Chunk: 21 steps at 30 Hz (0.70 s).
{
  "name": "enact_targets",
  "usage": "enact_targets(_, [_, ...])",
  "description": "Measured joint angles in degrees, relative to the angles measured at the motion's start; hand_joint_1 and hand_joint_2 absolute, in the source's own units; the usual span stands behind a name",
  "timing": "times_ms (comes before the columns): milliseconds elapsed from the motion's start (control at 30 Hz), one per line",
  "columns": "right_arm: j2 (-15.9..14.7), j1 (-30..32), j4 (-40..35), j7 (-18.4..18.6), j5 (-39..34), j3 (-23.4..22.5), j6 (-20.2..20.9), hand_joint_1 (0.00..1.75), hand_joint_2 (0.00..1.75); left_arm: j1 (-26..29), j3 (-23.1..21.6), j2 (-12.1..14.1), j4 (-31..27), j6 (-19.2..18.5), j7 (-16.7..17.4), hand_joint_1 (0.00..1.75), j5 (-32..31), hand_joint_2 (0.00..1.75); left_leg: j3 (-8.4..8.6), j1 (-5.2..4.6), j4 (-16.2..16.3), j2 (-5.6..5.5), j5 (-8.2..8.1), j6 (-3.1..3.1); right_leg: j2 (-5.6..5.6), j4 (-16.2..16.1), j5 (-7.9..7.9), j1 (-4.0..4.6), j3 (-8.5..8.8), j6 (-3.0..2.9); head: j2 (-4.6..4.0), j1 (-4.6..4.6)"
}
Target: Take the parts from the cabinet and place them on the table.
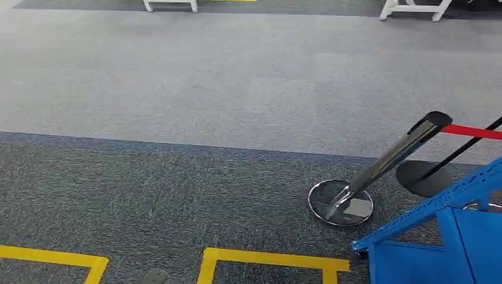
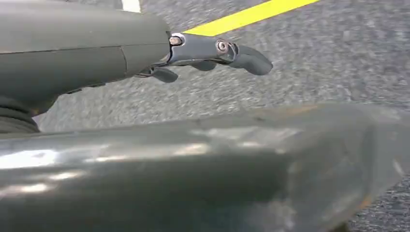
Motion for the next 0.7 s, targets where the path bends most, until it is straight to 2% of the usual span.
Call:
enact_targets(67, [0.00, 0.08, 0.02, 0.22, 0.00, -0.02, -0.09, 0.00, 0.00, -0.21, -0.02, 0.00, 0.00, 0.00, -0.07, 0.00, -0.02, 0.00, -0.01, -0.39, -0.03, 1.01, -0.26, -0.03, 1.05, -0.30, 0.35, -0.52, -0.51, 0.87, 0.00, -0.11])
enact_targets(100, [0.00, 0.26, 0.02, 0.24, 0.00, -0.02, -0.09, 0.00, 0.00, -0.22, 0.00, 0.00, 0.00, 0.04, -0.13, 0.00, 0.00, 0.00, 0.11, -0.48, -0.17, 1.58, -0.17, 0.21, 1.60, -0.56, 0.51, -0.64, -0.51, 1.31, 0.00, -0.15])
enact_targets(133, [0.00, 0.38, 0.02, 0.31, 0.00, -0.04, -0.09, 0.00, 0.00, -0.25, 0.02, 0.02, 0.00, 0.07, -0.24, 0.00, 0.00, 0.00, 0.48, -0.02, -1.20, 2.35, 0.28, 0.78, 1.55, -0.31, 0.29, -0.60, -0.98, 1.66, 0.00, -0.07])
enact_targets(167, [-0.02, 0.49, 0.02, 0.33, 0.00, -0.07, -0.09, 0.00, 0.00, -0.34, 0.05, 0.00, 0.00, 0.13, -0.31, 0.00, -0.02, 0.00, 0.85, -0.10, -1.53, 3.16, 0.41, 1.05, -1.35, 0.85, -0.48, -0.37, -1.46, 1.62, 0.00, -0.09])
enact_targets(200, [-0.02, 0.21, 0.02, 0.37, 0.00, -0.07, -0.09, 0.00, 0.00, -0.36, 0.07, -0.02, 0.00, 0.15, -0.33, 0.00, -0.04, 0.00, 0.86, -0.18, -1.62, 3.83, 0.43, 1.36, -3.31, 4.15, -2.50, -0.20, -3.21, 1.67, 0.00, 0.28])
enact_targets(267, [0.00, -0.10, 0.02, 0.39, 0.00, -0.07, -0.09, 0.00, 0.00, -0.18, 0.07, -0.09, 0.00, 0.15, -0.33, 0.00, -0.04, 0.00, 0.87, -0.46, -1.61, 5.71, 0.25, 1.63, -4.60, 12.62, -6.47, -0.23, -7.47, 1.98, 0.00, 0.33])
enact_targets(300, [0.00, -0.05, 0.02, 0.37, 0.00, -0.07, -0.09, 0.00, 0.00, -0.16, 0.07, -0.09, 0.00, 0.15, -0.33, 0.00, -0.04, 0.00, 0.83, -0.57, -1.58, 6.56, 0.17, 1.75, -4.88, 15.85, -7.48, -0.26, -9.06, 2.14, 0.00, 0.35])
enact_targets(333, [0.00, 0.07, 0.02, 0.41, 0.00, -0.07, -0.13, 0.00, 0.00, -0.18, 0.07, -0.04, 0.00, 0.15, -0.31, 0.00, -0.04, 0.00, 0.87, -0.64, -1.56, 7.24, 0.15, 1.73, -5.03, 16.47, -7.08, -0.26, -9.29, 2.17, 0.00, 0.37])
enact_targets(367, [0.00, 0.19, 0.02, 0.50, 0.00, -0.09, -0.19, 0.00, 0.00, -0.22, 0.09, -0.04, 0.00, 0.15, -0.31, 0.00, -0.04, 0.00, 0.90, -0.69, -1.55, 7.91, 0.09, 1.72, -5.20, 14.59, -5.49, -0.25, -8.26, 2.21, 0.00, 0.37])
enact_targets(400, [0.00, 0.32, 0.02, 0.59, 0.04, -0.11, -0.26, 0.00, 0.00, -0.30, 0.09, -0.09, 0.00, 0.15, -0.26, 0.00, -0.04, 0.00, 0.96, -0.69, -1.50, 8.54, -0.01, 1.62, -5.55, 10.35, -3.10, -0.23, -5.92, 2.13, 0.00, 0.35])
enact_targets(433, [-0.02, 0.31, 0.02, 0.63, 0.02, -0.13, -0.31, 0.00, 0.00, -0.36, 0.09, -0.13, 0.00, 0.15, -0.09, 0.00, -0.04, 0.00, 1.11, -0.70, -1.44, 9.14, -0.20, 1.46, -6.68, 4.72, -0.72, -0.14, -2.73, 1.92, 0.00, 0.39])
enact_targets(467, [-0.02, 0.19, 0.00, 0.68, 0.02, -0.15, -0.35, 0.00, 0.00, -0.36, 0.09, -0.13, 0.00, 0.15, -0.02, 0.00, -0.11, 0.00, 1.34, -0.87, -1.31, 9.68, -0.42, 1.23, -10.02, 0.12, 0.13, 0.12, -0.04, 1.65, 0.00, 0.42])
enact_targets(500, [-0.02, -0.11, 0.00, 0.83, 0.02, -0.15, -0.37, 0.00, 0.00, -0.32, 0.09, -0.13, 0.00, 0.15, 0.04, 0.00, -0.11, 0.00, 1.33, -1.27, -1.02, 10.23, -0.77, 0.81, -10.43, -0.74, -0.29, 0.56, 0.56, 1.18, 0.00, 0.36])
enact_targets(533, [0.00, -0.19, 0.00, 0.81, 0.00, -0.17, -0.37, 0.00, 0.00, -0.27, 0.09, -0.07, 0.00, 0.15, 0.24, 0.00, -0.11, 0.00, 1.41, -1.27, -1.06, 10.66, -0.75, 0.59, -9.44, -0.77, 0.00, 0.48, 0.63, 0.75, 0.00, 0.11])
enact_targets(600, [-0.02, 0.08, 0.00, 0.94, 0.00, -0.24, -0.44, 0.00, 0.00, -0.44, 0.09, -0.11, 0.00, 0.15, 0.55, 0.00, -0.11, 0.00, 1.76, -1.15, -1.25, 11.81, -0.71, 0.33, -8.30, -0.79, 0.05, 0.66, 0.36, 0.46, 0.00, 0.15])
enact_targets(633, [0.00, 0.10, 0.00, 1.03, 0.00, -0.28, -0.44, 0.00, 0.00, -0.47, 0.09, -0.11, 0.00, 0.15, 0.55, 0.00, -0.13, 0.00, 1.98, -1.20, -1.12, 12.33, -1.03, -0.05, -7.67, -1.20, 0.35, 0.38, 0.76, -0.02, 0.00, 0.22])
enact_targets(667, [0.04, 0.17, 0.00, 1.07, 0.00, -0.28, -0.44, 0.00, 0.00, -0.52, 0.09, -0.09, 0.00, 0.15, 0.57, 0.00, -0.13, 0.00, 1.90, -0.89, -0.41, 10.24, -1.89, -0.54, -7.12, -1.38, 0.56, 0.11, 0.86, -0.27, 0.00, 0.09])
enact_targets(700, [0.05, 0.16, 0.00, 1.24, 0.00, -0.31, -0.42, 0.00, 0.00, -0.54, 0.09, -0.09, 0.00, 0.15, 0.57, 0.00, -0.17, 0.00, 0.85, -0.76, 2.07, 7.60, -3.73, -0.79, -6.59, -1.39, 0.64, -0.03, 0.84, -0.48, 0.00, -0.39])
